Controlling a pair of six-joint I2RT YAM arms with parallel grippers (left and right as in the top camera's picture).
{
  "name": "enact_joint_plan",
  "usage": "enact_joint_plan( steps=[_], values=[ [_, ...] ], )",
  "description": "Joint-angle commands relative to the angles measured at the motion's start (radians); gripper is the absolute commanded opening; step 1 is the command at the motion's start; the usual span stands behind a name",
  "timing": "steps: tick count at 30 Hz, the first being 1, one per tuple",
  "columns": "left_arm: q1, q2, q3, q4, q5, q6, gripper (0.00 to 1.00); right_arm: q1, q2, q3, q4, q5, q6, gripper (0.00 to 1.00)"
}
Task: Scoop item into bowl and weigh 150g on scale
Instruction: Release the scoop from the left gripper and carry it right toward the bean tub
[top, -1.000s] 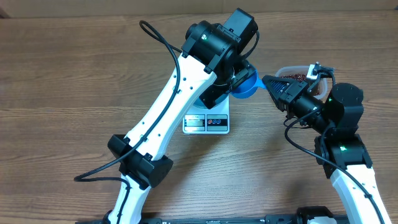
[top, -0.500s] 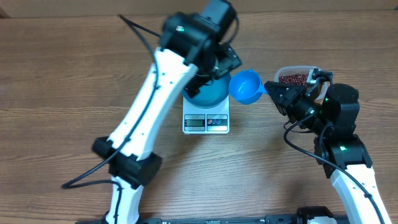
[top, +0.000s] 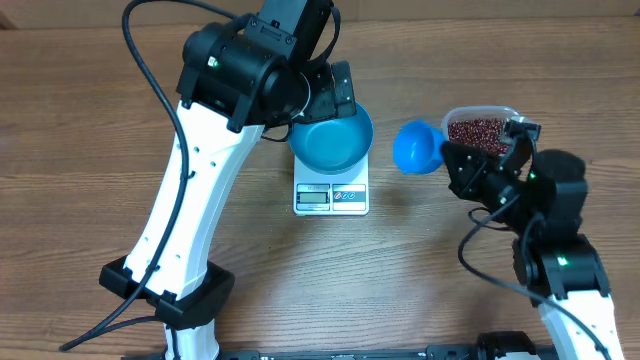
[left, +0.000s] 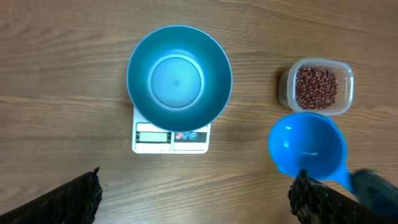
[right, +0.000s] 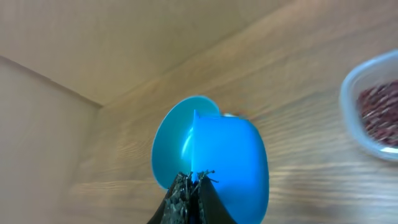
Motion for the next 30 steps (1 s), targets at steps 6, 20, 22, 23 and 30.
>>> enact_joint_plan(
  steps=[6,20,22,23,30],
  values=[
    [0.0,0.015,0.008,0.014,-0.171,0.071,0.99,0.0,-0.123,0.116,-0.238,0.351,-0.189,0.04],
    [-0.042,0.209,-0.008,-0.01,-0.148,0.249,0.94,0.0,-0.137,0.453,-0.385,0.412,-0.208,0.04],
    [-0.047,0.224,-0.012,-0.005,-0.148,0.249,0.95,0.0,-0.137,0.481,-0.405,0.411,-0.211,0.04],
    [-0.047,0.229,-0.015,0.0,-0.148,0.249,0.94,0.0,-0.137,0.494,-0.416,0.411,-0.224,0.04],
    [-0.048,0.233,-0.058,0.035,-0.148,0.256,0.96,0.0,-0.137,0.52,-0.462,0.422,-0.229,0.04]
  ],
)
